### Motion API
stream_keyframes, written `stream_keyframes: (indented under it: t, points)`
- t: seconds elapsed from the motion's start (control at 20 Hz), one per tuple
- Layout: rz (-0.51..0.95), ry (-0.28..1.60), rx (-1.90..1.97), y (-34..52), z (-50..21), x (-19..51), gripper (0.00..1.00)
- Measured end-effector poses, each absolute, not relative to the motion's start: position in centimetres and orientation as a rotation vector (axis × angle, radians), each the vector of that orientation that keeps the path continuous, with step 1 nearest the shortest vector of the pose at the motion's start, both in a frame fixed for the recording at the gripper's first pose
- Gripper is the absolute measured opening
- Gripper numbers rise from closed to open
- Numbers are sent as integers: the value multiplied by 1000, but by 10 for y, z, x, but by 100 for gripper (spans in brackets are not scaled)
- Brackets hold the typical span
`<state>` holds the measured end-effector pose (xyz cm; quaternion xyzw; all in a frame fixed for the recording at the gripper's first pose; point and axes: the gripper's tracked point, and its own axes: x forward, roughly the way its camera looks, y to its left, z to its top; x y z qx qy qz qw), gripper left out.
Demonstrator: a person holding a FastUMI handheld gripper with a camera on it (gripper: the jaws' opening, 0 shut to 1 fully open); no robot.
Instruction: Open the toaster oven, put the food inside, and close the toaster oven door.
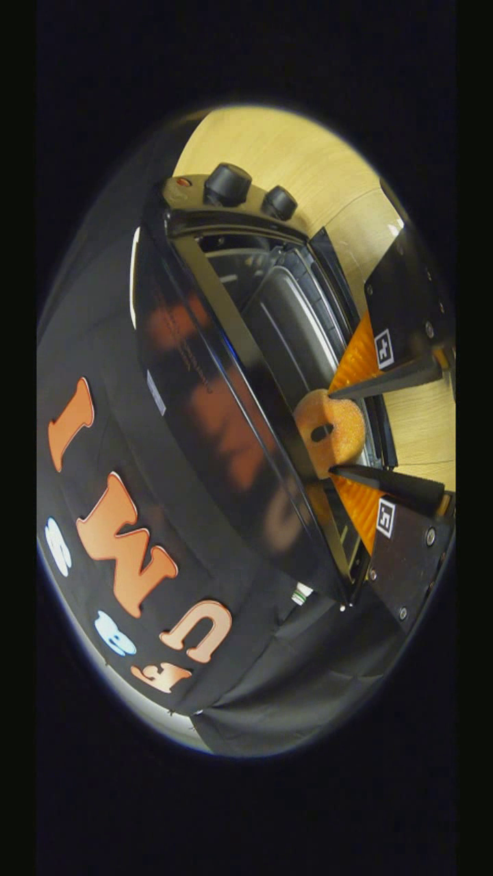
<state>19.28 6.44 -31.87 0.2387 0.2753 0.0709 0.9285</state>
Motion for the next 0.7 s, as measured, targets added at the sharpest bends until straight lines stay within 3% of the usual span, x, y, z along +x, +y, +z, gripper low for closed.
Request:
stream_keyframes:
  t: [0.15,0.35,0.55,0.7]
  points:
    - [145,562,503,69,-320,197,55]
    - [129,556,487,68,-320,199,64]
    - [81,510,448,55,-311,198,78]
    - [53,500,397,44,-312,192,94]
